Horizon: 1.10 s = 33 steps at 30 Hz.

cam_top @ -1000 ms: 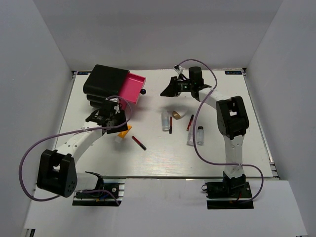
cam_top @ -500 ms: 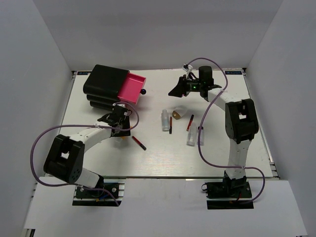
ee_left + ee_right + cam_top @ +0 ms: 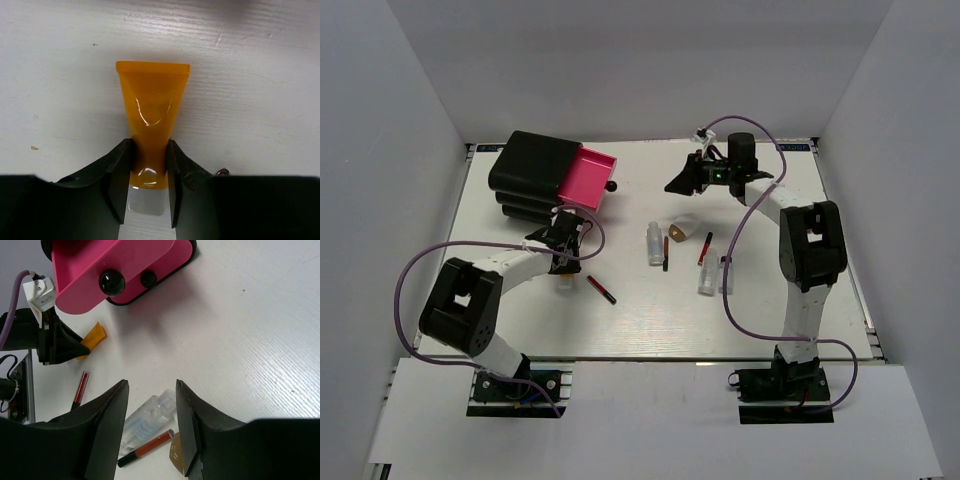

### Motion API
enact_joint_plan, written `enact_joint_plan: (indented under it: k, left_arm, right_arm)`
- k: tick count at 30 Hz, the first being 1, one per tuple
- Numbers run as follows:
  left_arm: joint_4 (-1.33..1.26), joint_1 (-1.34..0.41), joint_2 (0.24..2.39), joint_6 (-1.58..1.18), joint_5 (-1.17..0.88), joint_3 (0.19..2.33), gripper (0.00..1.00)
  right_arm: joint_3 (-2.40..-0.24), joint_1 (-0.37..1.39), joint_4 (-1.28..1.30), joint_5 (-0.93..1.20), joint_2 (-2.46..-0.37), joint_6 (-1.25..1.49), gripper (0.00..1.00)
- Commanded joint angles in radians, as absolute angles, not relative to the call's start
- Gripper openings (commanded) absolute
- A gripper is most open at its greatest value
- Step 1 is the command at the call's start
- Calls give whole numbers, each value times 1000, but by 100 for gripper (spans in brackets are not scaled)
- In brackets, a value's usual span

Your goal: Organize the makeup

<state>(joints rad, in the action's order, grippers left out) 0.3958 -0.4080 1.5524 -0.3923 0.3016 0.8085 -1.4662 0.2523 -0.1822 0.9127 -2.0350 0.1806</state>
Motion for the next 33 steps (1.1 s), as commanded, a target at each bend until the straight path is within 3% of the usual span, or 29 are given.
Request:
enact_joint_plan:
  k: [1,13,28,33]
  left_arm:
    - [425,-411,1522,-393,307,821,40]
    - [469,-430,1068,-359,161,902,37]
    - [193,-408,1546,-232,351,1334,41]
    - [167,-408,1631,-261,434,1371,42]
  right_arm:
    - [-1448,241,-215,936,-1971,183,49]
    - [-1401,241,-210,962,-1945,126,49]
    - [-1344,242,-181,934,-1884,49,49]
    - [-1316,241,-210,931,-1862,63,49]
